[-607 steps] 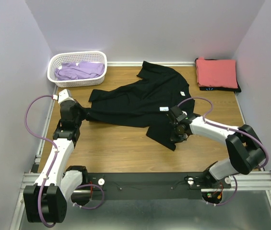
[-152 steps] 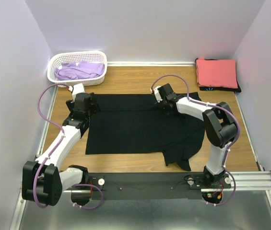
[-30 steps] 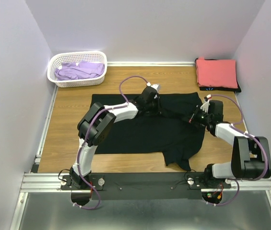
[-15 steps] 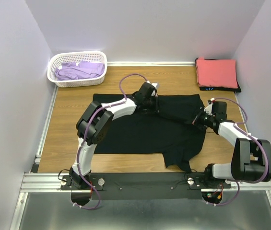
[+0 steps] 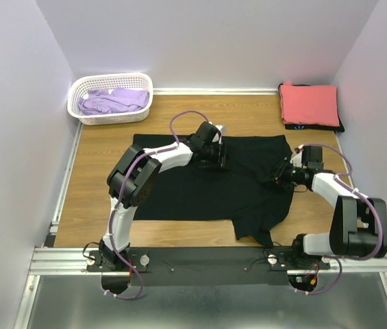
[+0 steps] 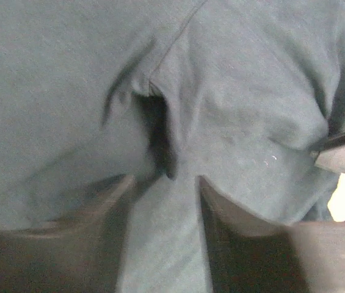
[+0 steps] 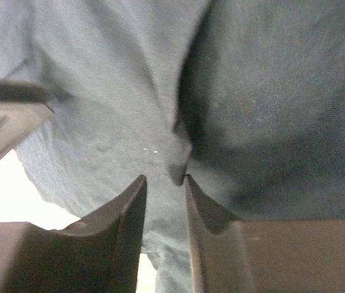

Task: Fold and stack the t-shirts
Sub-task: Fold the tshirt

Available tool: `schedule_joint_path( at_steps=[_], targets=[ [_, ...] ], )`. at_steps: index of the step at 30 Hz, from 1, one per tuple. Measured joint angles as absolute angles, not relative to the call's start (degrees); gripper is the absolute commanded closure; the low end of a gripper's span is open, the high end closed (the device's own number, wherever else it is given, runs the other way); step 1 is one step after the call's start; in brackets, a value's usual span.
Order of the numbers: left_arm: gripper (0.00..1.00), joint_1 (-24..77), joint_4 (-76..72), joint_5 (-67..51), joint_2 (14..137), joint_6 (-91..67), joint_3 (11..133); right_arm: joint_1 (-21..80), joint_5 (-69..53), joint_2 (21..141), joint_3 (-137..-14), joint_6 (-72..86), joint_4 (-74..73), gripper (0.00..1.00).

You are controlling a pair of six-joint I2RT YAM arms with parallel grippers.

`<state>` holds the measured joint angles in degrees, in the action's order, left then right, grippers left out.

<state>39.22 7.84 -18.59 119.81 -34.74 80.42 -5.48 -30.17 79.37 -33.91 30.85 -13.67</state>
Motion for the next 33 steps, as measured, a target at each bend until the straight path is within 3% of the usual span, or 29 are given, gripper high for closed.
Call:
schedule_joint_path(
  at_steps=[4,10,14,19,26,33],
  targets=[
    [0.24,39.05,9.17,-17.76,116.14,-34.85,77.89,-5.5,-26.22,74.02,-36.84,30.87,-15.51,0.53],
    [0.25,33.15,9.8,-13.8,105.86,-34.7,74.28,-5.58,-22.06,76.03,-45.91,31.42,-15.68,0.53],
    [0.28,22.46,8.25,-10.57,102.08,-34.35,73.8,-5.72,-20.18,81.76,-50.74,31.53,-14.74,0.53],
    [0.35,14.57,7.79,-7.27,105.49,-33.76,73.8,-7.6,-19.31,90.15,-54.26,31.94,-10.41,0.54],
    [0.37,11.51,7.9,-6.28,113.86,-33.74,73.93,-9.69,-19.79,104.16,-57.69,32.99,-4.78,0.54],
    [0.39,8.91,7.66,-6.31,114.34,-33.93,74.54,-10.76,-23.51,111.48,-63.55,34.74,-0.12,0.54]
  ],
)
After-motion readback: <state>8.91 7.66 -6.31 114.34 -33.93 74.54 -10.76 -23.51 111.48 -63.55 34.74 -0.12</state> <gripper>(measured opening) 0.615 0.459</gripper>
